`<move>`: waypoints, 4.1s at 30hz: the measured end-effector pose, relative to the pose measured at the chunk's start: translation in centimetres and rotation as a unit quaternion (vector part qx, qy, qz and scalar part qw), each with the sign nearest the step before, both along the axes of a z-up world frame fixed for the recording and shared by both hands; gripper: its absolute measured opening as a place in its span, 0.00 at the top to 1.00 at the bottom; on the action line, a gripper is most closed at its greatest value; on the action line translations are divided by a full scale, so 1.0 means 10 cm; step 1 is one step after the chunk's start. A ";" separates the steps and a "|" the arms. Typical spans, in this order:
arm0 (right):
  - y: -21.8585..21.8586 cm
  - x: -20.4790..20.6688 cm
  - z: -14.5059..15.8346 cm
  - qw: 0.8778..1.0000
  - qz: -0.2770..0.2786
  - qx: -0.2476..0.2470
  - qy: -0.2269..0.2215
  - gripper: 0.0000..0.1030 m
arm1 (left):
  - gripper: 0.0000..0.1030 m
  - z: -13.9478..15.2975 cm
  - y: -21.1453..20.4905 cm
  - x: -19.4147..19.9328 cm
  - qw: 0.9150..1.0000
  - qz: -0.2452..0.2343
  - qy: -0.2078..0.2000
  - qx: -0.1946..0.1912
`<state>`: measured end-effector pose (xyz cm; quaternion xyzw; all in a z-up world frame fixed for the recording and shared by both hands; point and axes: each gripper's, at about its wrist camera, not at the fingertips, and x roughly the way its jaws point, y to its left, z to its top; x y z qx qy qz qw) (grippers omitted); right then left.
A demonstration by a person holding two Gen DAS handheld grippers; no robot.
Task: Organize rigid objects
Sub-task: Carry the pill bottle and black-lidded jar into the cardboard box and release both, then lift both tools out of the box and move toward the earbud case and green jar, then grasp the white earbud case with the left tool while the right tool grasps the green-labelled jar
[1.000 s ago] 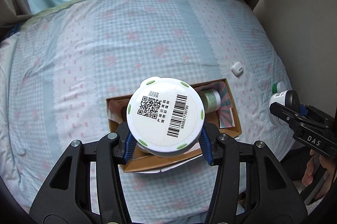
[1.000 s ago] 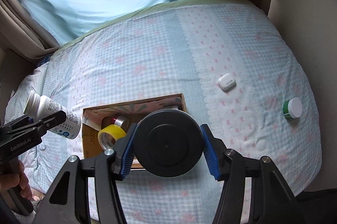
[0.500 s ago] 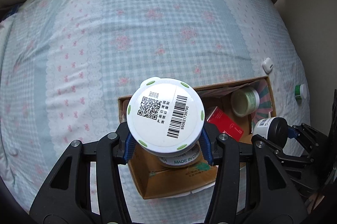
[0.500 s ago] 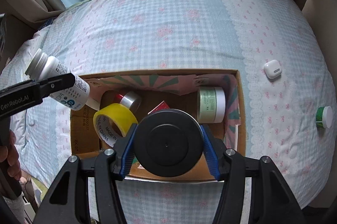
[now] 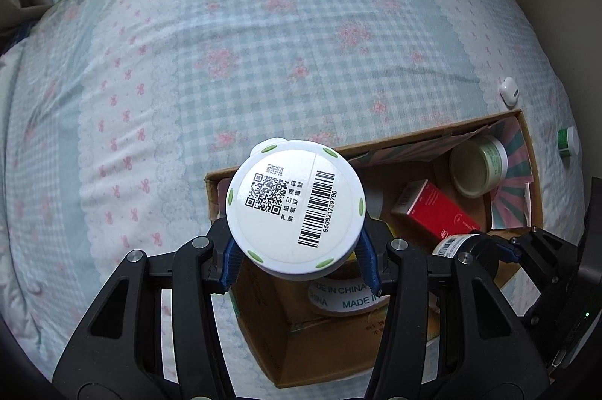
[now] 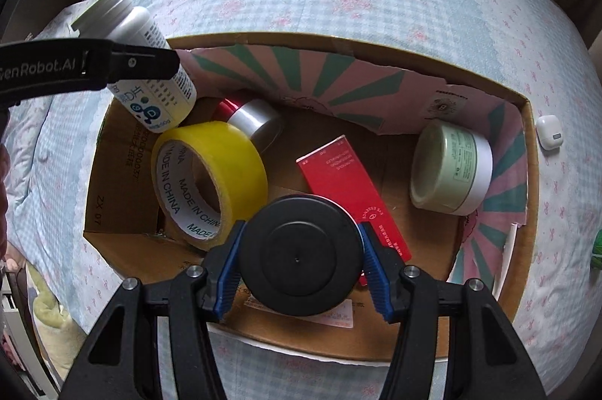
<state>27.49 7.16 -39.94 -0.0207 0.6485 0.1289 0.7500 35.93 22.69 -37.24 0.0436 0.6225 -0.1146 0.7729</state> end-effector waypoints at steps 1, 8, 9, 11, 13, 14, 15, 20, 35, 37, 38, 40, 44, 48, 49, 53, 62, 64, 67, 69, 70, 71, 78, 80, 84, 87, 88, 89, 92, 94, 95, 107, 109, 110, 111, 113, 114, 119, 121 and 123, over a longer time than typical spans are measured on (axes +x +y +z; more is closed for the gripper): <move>0.01 -0.01 -0.02 1.000 0.002 0.000 0.000 0.48 | 0.55 0.00 -0.01 0.00 1.000 -0.003 -0.002 0.000; 0.03 -0.13 -0.03 1.000 0.010 0.014 -0.022 0.00 | 0.00 0.23 -0.03 -0.07 0.999 -0.015 -0.031 -0.004; 0.03 -0.15 0.00 0.999 0.014 0.016 -0.026 0.00 | 0.00 0.25 -0.01 -0.08 0.999 -0.013 -0.029 -0.005; 0.02 -0.20 0.05 0.999 0.018 0.013 -0.031 0.00 | 0.00 0.27 0.03 -0.11 1.000 -0.008 -0.030 -0.005; 0.00 -0.24 0.11 0.999 0.019 0.004 -0.034 0.00 | 0.00 0.26 0.07 -0.14 1.000 -0.006 -0.025 -0.007; -0.02 -0.25 0.14 0.999 0.017 0.003 -0.036 0.00 | 0.00 0.26 0.09 -0.15 1.000 -0.004 -0.023 -0.008; -0.04 -0.26 0.17 0.999 0.014 0.004 -0.037 0.00 | 0.00 0.27 0.10 -0.18 1.000 -0.003 -0.023 -0.010; -0.11 -0.30 0.30 0.999 0.003 0.004 -0.040 0.00 | 0.00 0.32 0.13 -0.28 1.000 0.003 -0.023 -0.007; -0.14 -0.33 1.14 0.996 -0.004 -0.018 -0.086 0.00 | 0.00 1.12 0.20 -0.60 0.998 0.013 -0.063 -0.014; -0.21 -0.36 1.30 0.996 -0.019 -0.013 -0.087 0.00 | 0.00 1.27 0.17 -0.65 0.997 0.012 -0.072 -0.015; -0.26 -0.37 1.39 0.996 -0.030 -0.010 -0.085 0.00 | 0.00 1.35 0.15 -0.69 0.997 0.010 -0.077 -0.016; -0.40 -0.41 1.55 0.995 -0.056 -0.008 -0.086 0.00 | 0.00 1.49 0.06 -0.74 0.996 0.007 -0.084 -0.016; -0.75 -0.53 1.88 0.989 -0.105 -0.014 -0.104 0.00 | 0.00 1.75 -0.24 -0.87 0.996 -0.015 -0.090 -0.019; -1.19 -0.68 2.20 0.980 -0.150 -0.027 -0.128 0.00 | 0.00 2.00 -0.68 -1.02 0.993 -0.048 -0.110 -0.021; -1.31 -0.72 2.28 0.978 -0.159 -0.028 -0.133 0.00 | 0.00 2.05 -0.80 -1.05 0.992 -0.055 -0.115 -0.023; -1.83 -0.86 2.52 0.966 -0.193 -0.047 -0.163 0.00 | 0.00 2.16 -1.33 -1.10 0.988 -0.082 -0.131 -0.026; -3.10 -0.96 2.48 0.949 -0.267 -0.067 -0.155 0.00 | 0.00 1.92 -2.56 -0.76 0.984 -0.132 -0.116 -0.015; -3.37 -0.95 2.40 0.945 -0.281 -0.063 -0.155 0.00 | 0.00 1.77 -2.81 -0.63 0.984 -0.143 -0.105 0.000; -3.71 -0.95 2.20 0.941 -0.298 -0.057 -0.147 0.00 | 0.00 1.52 -3.15 -0.45 0.983 -0.163 -0.086 0.013; -3.91 -0.94 2.06 0.939 -0.311 -0.052 -0.139 0.00 | 0.00 1.34 -3.35 -0.34 0.980 -0.181 -0.074 0.023; -4.01 -0.93 1.98 0.937 -0.318 -0.050 -0.134 0.00 | 0.00 1.24 -3.46 -0.29 0.978 -0.192 -0.070 0.029; -4.09 -0.92 1.91 0.935 -0.326 -0.048 -0.129 0.00 | 0.00 1.13 -3.55 -0.23 0.977 -0.203 -0.063 0.033; -4.60 -0.72 1.23 0.927 -0.363 -0.043 -0.083 0.00 | 0.00 0.19 -4.17 0.13 0.965 -0.255 0.003 0.057; -4.71 -0.64 1.00 0.927 -0.366 -0.030 -0.074 0.00 | 0.00 -0.10 -4.29 0.24 0.964 -0.257 0.023 0.064; -4.88 -0.51 0.56 0.923 -0.381 -0.021 -0.050 0.00 | 0.00 -0.53 -4.43 0.45 0.958 -0.272 0.038 0.078; -5.00 -0.46 0.33 0.913 -0.406 -0.012 -0.038 0.00 | 0.01 -0.74 -4.53 0.56 0.949 -0.302 0.037 0.086; -5.03 -0.44 0.26 0.911 -0.410 -0.013 -0.033 0.00 | 0.01 -0.82 -4.56 0.58 0.944 -0.315 0.040 0.090; -5.06 -0.42 0.20 0.911 -0.410 -0.015 -0.030 0.00 | 0.02 -0.89 -4.59 0.60 0.939 -0.329 0.042 0.094; -5.10 -0.35 0.01 0.915 -0.402 -0.028 -0.020 0.00 | 0.06 -1.05 -4.62 0.61 0.925 -0.363 0.040 0.108; -5.11 -0.31 -0.09 0.917 -0.397 -0.031 -0.017 0.00 | 0.06 -1.11 -4.61 0.62 0.920 -0.375 0.039 0.105; -5.11 -0.29 -0.12 0.918 -0.395 -0.034 -0.016 0.00 | 0.06 -1.13 -4.61 0.63 0.919 -0.378 0.041 0.101; -5.15 -0.12 -0.38 0.917 -0.399 -0.029 0.008 0.17 | 0.27 -1.37 -4.54 0.76 0.906 -0.407 0.057 0.096; -5.17 -0.08 -0.43 0.917 -0.398 -0.032 0.017 0.21 | 0.40 -1.37 -4.54 0.76 0.904 -0.413 0.056 0.098; -5.17 -0.04 -0.46 0.917 -0.398 -0.034 0.018 0.24 | 0.46 -1.36 -4.58 0.77 0.902 -0.416 0.058 0.097; -5.17 -0.03 -0.48 0.916 -0.399 -0.038 0.020 0.29 | 0.57 -1.33 -4.67 0.73 0.901 -0.418 0.061 0.095; -5.23 0.00 -0.52 0.914 -0.404 -0.042 0.024 0.35 | 0.59 -1.31 -4.77 0.67 0.898 -0.422 0.061 0.104; -5.25 -0.01 -0.53 0.912 -0.407 -0.039 0.025 0.35 | 0.59 -1.32 -4.79 0.66 0.897 -0.425 0.060 0.108; -5.33 -0.02 -0.55 0.910 -0.412 -0.039 0.025 0.35 | 0.59 -1.32 -4.86 0.63 0.902 -0.414 0.063 0.104; -5.33 -0.02 -0.55 0.911 -0.411 -0.039 0.025 0.35 | 0.59 -1.29 -4.84 0.64 0.906 -0.406 0.062 0.105; -5.34 -0.04 -0.53 0.910 -0.412 -0.034 0.024 0.36 | 0.59 -1.21 -4.71 0.66 0.908 -0.400 0.057 0.109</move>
